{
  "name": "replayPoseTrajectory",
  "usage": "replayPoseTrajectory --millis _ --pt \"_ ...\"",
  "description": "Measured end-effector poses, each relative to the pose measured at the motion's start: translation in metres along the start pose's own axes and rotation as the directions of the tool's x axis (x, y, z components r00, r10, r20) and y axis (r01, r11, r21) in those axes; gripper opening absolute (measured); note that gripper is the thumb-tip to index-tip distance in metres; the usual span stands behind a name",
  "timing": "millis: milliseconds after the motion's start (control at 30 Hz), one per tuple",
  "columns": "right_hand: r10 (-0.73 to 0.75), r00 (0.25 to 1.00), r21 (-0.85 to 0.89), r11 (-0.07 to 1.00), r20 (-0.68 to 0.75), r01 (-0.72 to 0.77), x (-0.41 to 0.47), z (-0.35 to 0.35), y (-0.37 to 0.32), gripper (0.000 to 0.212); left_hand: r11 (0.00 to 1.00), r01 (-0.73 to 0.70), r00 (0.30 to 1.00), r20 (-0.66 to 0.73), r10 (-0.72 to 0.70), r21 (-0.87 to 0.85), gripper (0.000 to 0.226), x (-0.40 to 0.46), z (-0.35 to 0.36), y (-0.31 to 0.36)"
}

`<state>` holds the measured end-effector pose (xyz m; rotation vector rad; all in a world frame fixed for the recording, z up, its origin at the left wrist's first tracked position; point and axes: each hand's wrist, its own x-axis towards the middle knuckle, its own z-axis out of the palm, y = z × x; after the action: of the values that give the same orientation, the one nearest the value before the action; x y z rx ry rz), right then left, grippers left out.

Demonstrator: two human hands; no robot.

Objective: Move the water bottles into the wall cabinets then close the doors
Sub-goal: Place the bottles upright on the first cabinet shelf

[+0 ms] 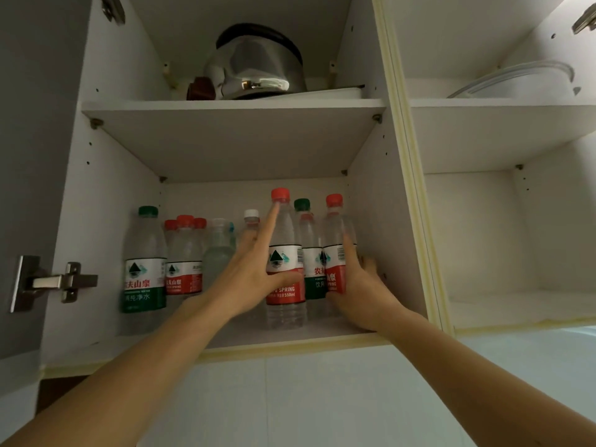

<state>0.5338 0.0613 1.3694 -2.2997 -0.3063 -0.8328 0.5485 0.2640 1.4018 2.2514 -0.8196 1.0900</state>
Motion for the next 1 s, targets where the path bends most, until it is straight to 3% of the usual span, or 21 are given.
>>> replayPoseTrajectory --millis 167,333,533,833,1000 --pt "0.096 0.983 -0.244 0.968 0.155 -0.056 0.004 0.008 0.008 0.085 0.988 -0.032 0.996 0.092 0.018 0.154 0.102 0.009 -0.002 -0.016" --pt "0.162 0.979 -0.320 0.941 0.126 -0.115 0.006 0.013 0.006 0.088 0.931 -0.075 0.996 0.074 0.052 0.357 0.094 0.015 0.000 -0.032" --pt "0.165 0.986 -0.368 0.915 -0.031 -0.164 0.004 0.014 0.010 0.092 0.899 -0.116 0.993 0.071 0.095 0.422 0.096 0.018 0.001 -0.045" --pt "0.141 0.989 -0.434 0.888 -0.053 -0.150 0.004 0.013 0.006 0.088 0.905 -0.136 0.990 0.094 0.107 0.403 0.104 0.026 -0.001 -0.050" --pt "0.158 0.985 -0.493 0.853 -0.065 -0.169 0.010 0.012 0.002 0.073 0.917 -0.132 0.991 0.073 0.113 0.377 0.103 0.023 0.001 -0.051"
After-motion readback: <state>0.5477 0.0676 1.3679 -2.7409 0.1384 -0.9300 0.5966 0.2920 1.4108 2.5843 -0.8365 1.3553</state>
